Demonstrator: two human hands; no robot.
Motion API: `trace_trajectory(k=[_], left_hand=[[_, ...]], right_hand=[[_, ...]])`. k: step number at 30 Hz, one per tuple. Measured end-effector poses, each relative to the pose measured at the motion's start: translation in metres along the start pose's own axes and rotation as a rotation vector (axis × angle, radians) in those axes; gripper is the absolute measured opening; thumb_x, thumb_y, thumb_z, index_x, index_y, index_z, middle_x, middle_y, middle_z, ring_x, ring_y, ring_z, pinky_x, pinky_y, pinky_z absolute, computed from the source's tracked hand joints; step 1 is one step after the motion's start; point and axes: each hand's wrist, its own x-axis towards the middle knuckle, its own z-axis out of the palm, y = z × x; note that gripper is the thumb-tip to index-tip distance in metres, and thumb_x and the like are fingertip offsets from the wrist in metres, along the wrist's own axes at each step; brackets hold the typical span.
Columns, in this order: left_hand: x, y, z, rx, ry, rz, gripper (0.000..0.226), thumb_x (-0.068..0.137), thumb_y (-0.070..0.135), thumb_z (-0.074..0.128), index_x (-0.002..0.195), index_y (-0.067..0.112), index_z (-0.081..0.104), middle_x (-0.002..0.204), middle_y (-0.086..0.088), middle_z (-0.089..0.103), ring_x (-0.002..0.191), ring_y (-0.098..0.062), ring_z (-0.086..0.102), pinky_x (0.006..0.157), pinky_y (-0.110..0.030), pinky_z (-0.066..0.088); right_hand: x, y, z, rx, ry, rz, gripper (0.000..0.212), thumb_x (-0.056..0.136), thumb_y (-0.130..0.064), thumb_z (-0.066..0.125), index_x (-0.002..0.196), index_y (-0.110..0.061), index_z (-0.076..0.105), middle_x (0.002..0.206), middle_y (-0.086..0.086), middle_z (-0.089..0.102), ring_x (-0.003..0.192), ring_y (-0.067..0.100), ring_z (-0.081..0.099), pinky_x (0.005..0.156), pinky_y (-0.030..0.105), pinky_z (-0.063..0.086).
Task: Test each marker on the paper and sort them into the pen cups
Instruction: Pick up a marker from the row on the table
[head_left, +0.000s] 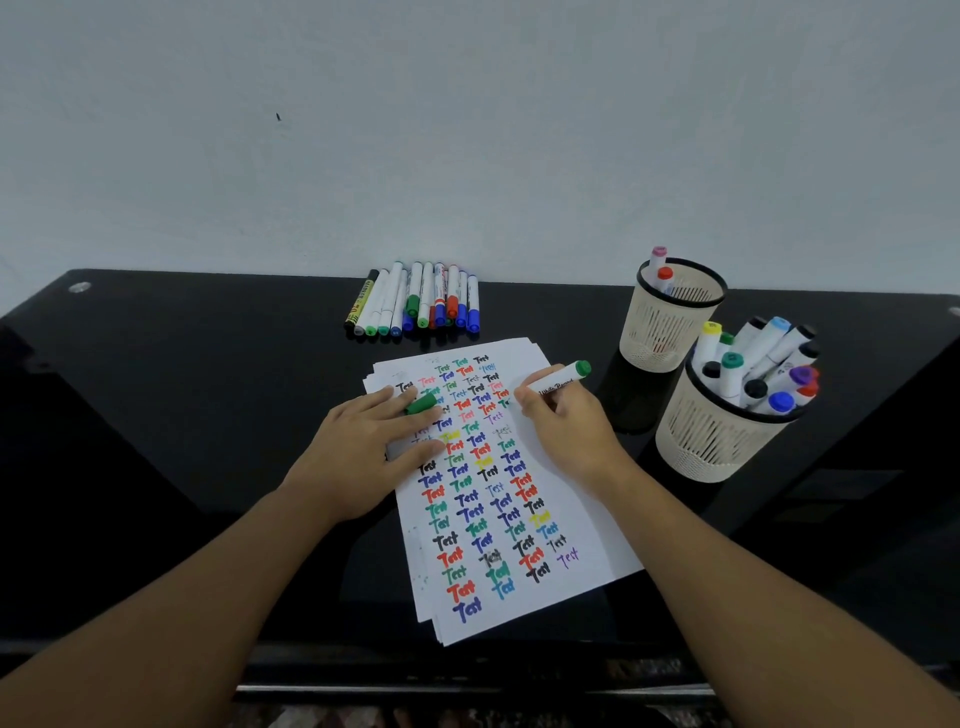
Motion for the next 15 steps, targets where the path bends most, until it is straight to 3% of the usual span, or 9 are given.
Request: trace_trajectory(k=[5,15], left_hand=[[-0.0003,0.0008,-0.0002,-0.011,-0.002,-0.005,0.068,0.085,0.088,0.019,0.146,0.061,0.035,0.164,0.022,0.02,0.153,-0.005,0.013,0.124,-0.039,0.014],[-0.0004,0.0006,-0.0008,0.001,-0.012,-0.007,0.068,0.085,0.089,0.018,0.146,0.062,0.033,0.164,0.022,0.019,0.153,-0.005,0.013,0.125,-0.04,0.014]], right_hand=[[0.0003,0.0002,0.0004,-0.026,0.006,0.02,0.039,0.102,-0.052,0.056,0.108,-0.014,0.065,0.093,0.003,0.07,0.087,0.022,0.069,0.085,0.051,0.06],[-0.0005,0.0,0.0004,-0.011,0.036,0.017,0.037,0.104,-0.048,0.056,0.101,-0.012,0.064,0.087,0.009,0.069,0.081,0.025,0.069,0.073,0.045,0.058]])
